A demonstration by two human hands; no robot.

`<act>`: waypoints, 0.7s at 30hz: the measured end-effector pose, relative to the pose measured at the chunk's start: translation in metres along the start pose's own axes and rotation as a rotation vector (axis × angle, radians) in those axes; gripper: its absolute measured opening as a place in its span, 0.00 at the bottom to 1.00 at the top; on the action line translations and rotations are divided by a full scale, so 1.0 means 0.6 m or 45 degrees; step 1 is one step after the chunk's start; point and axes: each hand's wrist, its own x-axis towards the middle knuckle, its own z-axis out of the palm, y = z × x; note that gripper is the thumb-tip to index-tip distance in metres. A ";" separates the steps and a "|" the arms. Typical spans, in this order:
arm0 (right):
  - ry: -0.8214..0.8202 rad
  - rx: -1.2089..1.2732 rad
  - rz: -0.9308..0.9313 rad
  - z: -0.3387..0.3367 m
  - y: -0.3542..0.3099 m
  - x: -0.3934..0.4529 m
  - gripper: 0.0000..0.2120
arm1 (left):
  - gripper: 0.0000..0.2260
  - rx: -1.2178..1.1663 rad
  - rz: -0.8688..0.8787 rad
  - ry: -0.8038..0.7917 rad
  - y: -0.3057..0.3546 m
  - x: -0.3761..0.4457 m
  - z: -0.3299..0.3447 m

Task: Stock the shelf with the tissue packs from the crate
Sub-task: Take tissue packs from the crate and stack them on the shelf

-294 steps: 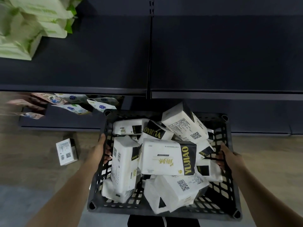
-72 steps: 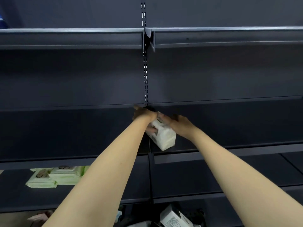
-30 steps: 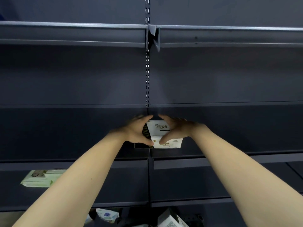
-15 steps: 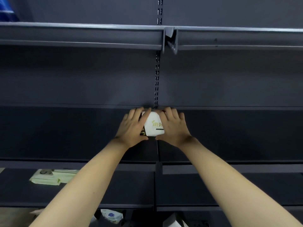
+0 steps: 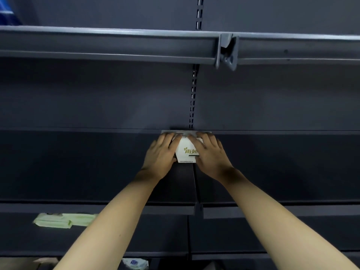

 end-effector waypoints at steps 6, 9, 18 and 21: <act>0.104 -0.068 0.100 0.040 0.001 0.047 0.34 | 0.34 0.009 -0.115 0.034 -0.027 0.029 0.026; 0.128 -0.159 0.167 0.057 0.006 0.066 0.32 | 0.32 -0.001 -0.175 0.004 -0.037 0.045 0.040; 0.062 -0.134 0.221 0.083 0.020 0.114 0.35 | 0.31 -0.076 -0.237 -0.103 -0.063 0.086 0.053; 0.036 -0.126 0.234 0.091 0.024 0.131 0.38 | 0.31 -0.057 -0.240 -0.116 -0.079 0.099 0.064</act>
